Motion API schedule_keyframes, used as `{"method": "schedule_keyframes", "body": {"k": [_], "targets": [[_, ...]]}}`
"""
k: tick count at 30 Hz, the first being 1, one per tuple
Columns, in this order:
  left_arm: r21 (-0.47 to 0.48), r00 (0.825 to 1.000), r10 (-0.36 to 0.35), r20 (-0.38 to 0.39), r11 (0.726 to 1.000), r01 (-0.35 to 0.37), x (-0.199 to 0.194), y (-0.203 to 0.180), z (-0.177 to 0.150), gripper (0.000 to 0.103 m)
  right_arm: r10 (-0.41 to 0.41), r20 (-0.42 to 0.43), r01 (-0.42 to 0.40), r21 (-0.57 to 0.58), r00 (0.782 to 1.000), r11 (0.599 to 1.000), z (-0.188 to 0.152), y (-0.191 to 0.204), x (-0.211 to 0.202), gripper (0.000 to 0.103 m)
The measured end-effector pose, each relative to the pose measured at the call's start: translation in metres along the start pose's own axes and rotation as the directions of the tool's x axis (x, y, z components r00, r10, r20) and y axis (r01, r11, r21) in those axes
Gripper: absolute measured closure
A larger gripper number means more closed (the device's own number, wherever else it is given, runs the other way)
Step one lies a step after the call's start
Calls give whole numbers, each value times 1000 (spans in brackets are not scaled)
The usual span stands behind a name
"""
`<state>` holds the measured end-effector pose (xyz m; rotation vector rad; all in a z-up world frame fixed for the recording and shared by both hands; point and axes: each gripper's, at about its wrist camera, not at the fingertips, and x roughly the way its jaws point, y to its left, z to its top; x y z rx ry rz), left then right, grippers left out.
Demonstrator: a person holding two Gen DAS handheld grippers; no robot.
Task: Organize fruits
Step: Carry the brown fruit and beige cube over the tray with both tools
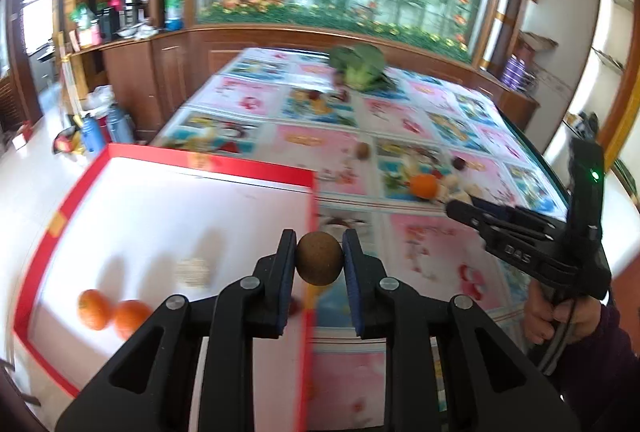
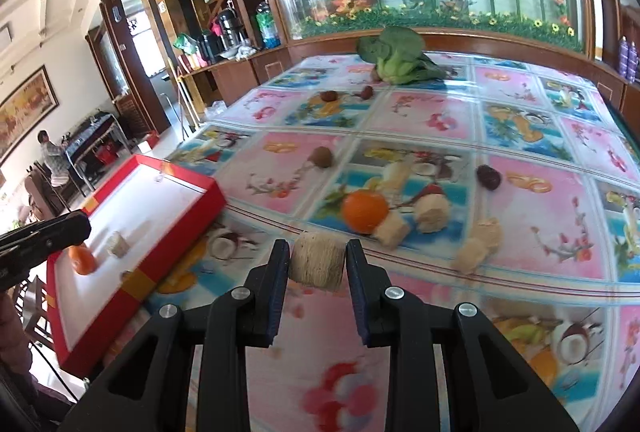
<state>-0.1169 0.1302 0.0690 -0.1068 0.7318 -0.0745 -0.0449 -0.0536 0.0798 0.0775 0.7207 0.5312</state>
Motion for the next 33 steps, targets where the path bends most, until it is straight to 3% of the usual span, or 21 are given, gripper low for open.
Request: {"method": "schedule_keyframes", "body": {"k": [10, 16, 33], "targets": [[-75, 998, 63, 23, 995, -61, -11, 43, -8, 78, 185, -11, -186, -59, 983, 981, -3, 84, 16, 75], [-103, 994, 109, 12, 989, -107, -7, 64, -17, 78, 244, -93, -252, -86, 965, 964, -11, 120, 30, 75], [-108, 973, 230, -3, 967, -229, -3, 99, -38, 78, 254, -174, -281, -151, 951, 948, -22, 157, 46, 75]]}}
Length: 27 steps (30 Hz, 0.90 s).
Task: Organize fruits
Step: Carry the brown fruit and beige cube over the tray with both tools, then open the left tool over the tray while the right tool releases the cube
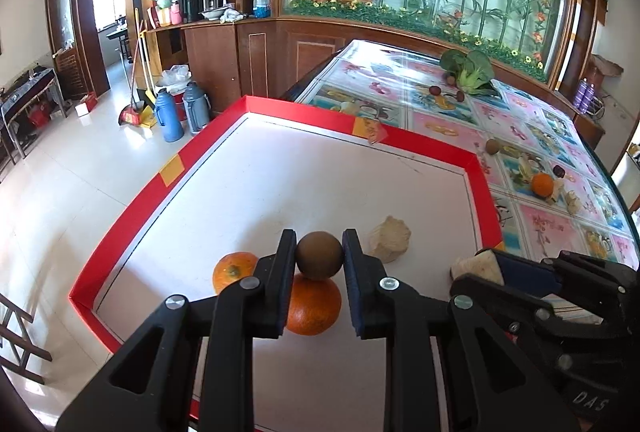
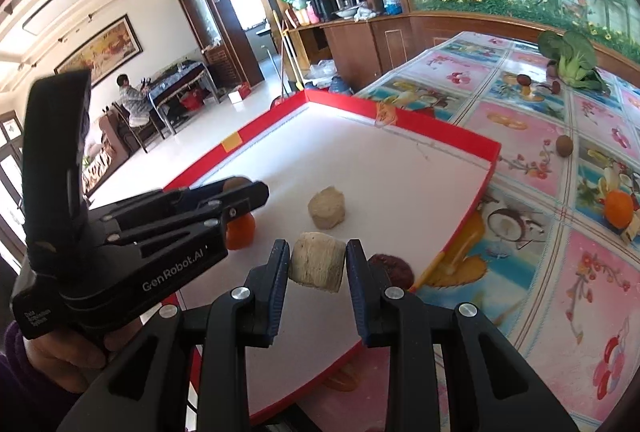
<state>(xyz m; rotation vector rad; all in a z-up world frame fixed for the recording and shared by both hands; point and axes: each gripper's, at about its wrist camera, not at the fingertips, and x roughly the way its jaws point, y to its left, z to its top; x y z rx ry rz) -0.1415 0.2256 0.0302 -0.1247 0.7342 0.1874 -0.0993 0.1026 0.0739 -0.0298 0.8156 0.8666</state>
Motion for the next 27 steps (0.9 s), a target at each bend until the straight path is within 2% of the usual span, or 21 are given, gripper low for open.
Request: {"method": "schedule_keyframes", "body": {"k": [14, 20, 23, 27], "targets": [[32, 999, 51, 2, 998, -51, 6, 1, -6, 78, -24, -32, 22, -53, 999, 998, -5, 13, 9, 75], [44, 997, 71, -2, 997, -71, 7, -1, -7, 74, -23, -39, 19, -85, 999, 996, -6, 13, 5, 72], [51, 997, 73, -8, 996, -72, 6, -4, -6, 65, -10, -27, 8, -50, 1000, 999, -7, 5, -2, 62], [48, 994, 110, 24, 993, -111, -3, -5, -3, 33, 6, 27, -7, 16, 1000, 1000, -8, -15, -21, 62]]}}
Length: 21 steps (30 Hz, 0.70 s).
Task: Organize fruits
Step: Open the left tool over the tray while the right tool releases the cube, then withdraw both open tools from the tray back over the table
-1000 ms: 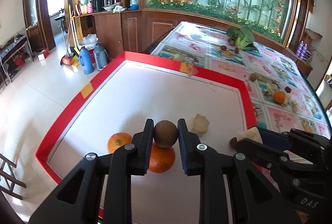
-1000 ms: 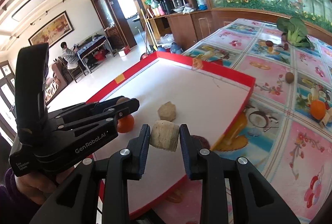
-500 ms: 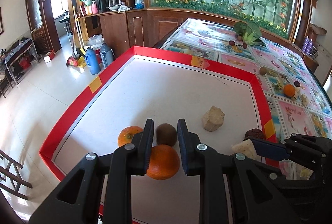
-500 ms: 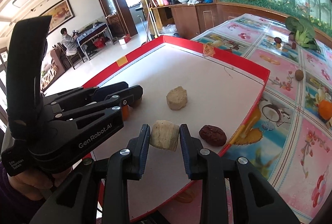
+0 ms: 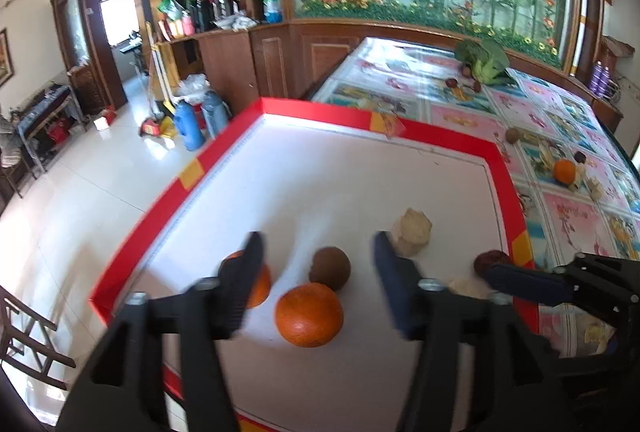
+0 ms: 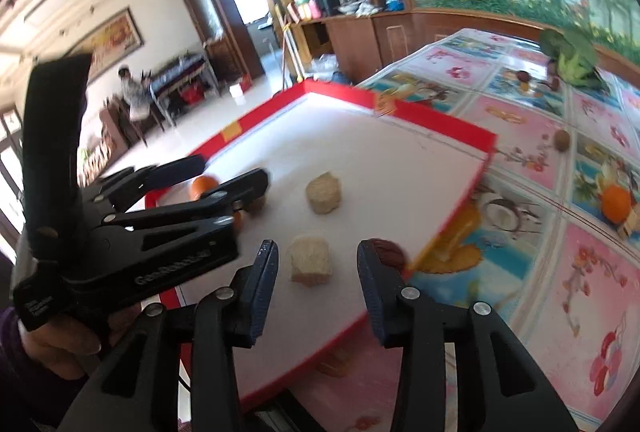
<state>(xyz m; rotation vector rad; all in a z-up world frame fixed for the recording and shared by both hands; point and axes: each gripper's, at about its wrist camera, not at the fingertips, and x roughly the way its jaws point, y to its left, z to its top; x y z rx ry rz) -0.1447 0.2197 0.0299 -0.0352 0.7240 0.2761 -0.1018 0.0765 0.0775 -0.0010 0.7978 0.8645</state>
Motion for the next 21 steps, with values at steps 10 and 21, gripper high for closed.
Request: {"method": "schedule_keyframes", "body": {"k": [10, 21], "targets": [[11, 999, 15, 39, 1000, -15, -14, -13, 3, 19, -132, 104, 115, 155, 986, 981, -20, -71, -68, 58], [182, 995, -84, 44, 980, 75, -30, -88, 5, 7, -355, 67, 318, 317, 932, 893, -56, -154, -138, 57]]}}
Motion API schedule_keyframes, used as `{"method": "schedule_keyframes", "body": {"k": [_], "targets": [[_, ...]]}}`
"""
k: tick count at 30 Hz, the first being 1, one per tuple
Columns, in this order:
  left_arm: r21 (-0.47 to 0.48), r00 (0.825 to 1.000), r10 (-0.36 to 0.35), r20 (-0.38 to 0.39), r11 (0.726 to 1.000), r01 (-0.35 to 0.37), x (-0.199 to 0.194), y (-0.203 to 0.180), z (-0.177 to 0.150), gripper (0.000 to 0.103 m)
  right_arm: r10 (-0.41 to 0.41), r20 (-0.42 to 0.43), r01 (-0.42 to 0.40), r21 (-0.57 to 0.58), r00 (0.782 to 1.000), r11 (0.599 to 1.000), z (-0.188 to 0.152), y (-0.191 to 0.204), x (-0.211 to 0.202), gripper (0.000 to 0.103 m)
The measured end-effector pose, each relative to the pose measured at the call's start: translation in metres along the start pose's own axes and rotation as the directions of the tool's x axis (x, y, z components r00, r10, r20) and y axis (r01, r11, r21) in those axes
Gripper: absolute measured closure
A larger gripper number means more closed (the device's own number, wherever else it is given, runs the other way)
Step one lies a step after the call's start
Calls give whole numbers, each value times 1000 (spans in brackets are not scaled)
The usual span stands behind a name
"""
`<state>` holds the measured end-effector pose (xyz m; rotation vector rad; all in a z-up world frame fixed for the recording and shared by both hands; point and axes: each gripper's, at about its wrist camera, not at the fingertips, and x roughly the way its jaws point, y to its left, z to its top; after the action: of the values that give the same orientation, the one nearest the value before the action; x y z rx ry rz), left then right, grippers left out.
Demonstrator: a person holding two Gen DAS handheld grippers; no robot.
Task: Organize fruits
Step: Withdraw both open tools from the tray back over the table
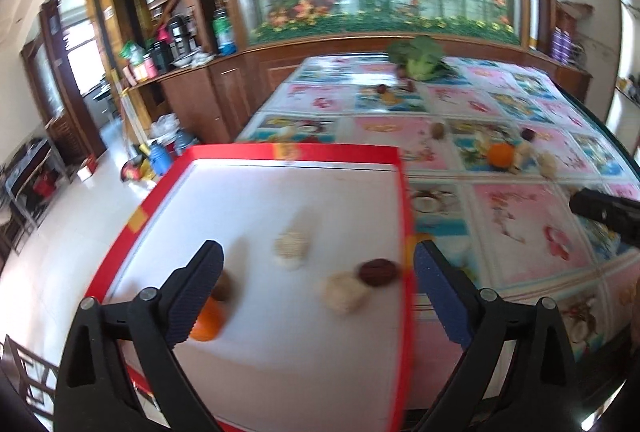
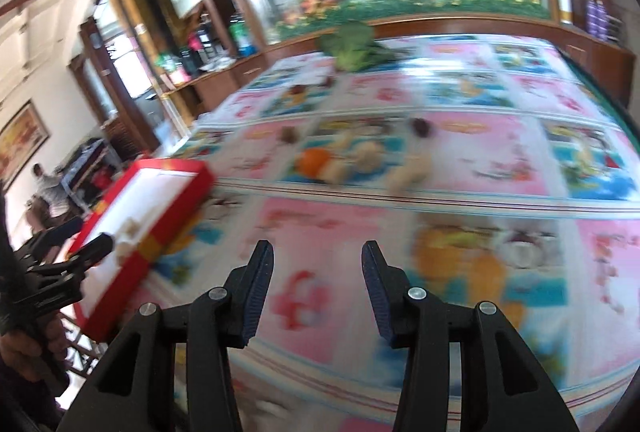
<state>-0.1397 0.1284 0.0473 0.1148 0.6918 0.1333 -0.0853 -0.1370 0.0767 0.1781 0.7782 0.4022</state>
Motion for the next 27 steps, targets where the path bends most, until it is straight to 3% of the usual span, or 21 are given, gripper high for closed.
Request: {"method": "schedule_keyframes", "body": {"k": [6, 9, 11, 12, 13, 16, 22, 27], "targets": [[88, 998, -59, -22, 994, 60, -2, -42, 0, 6, -76, -1, 76, 16, 997, 997, 24, -19, 10, 57], [118, 996, -85, -41, 989, 90, -1, -57, 2, 6, -45, -47, 46, 22, 998, 999, 38, -21, 29, 57], [136, 995, -93, -43, 986, 98, -1, -66, 5, 6, -68, -70, 68, 11, 995, 998, 43, -20, 43, 58], [145, 994, -99, -41, 984, 104, -2, -71, 8, 6, -83, -96, 83, 0, 992, 997, 45, -18, 51, 59], [149, 994, -104, -40, 983, 109, -2, -73, 10, 6, -100, -133, 101, 1, 986, 995, 47, -18, 63, 67], [152, 989, -139, -54, 978, 146, 0, -81, 18, 6, -95, -173, 103, 38, 980, 994, 48, -24, 75, 71], [163, 987, -152, -47, 974, 157, 15, -92, 36, 6, -109, -150, 117, 42, 983, 992, 51, -31, 77, 81], [172, 986, -160, -56, 971, 167, 43, -111, 56, 6, -96, -153, 102, 33, 984, 994, 53, -34, 76, 81]]}}
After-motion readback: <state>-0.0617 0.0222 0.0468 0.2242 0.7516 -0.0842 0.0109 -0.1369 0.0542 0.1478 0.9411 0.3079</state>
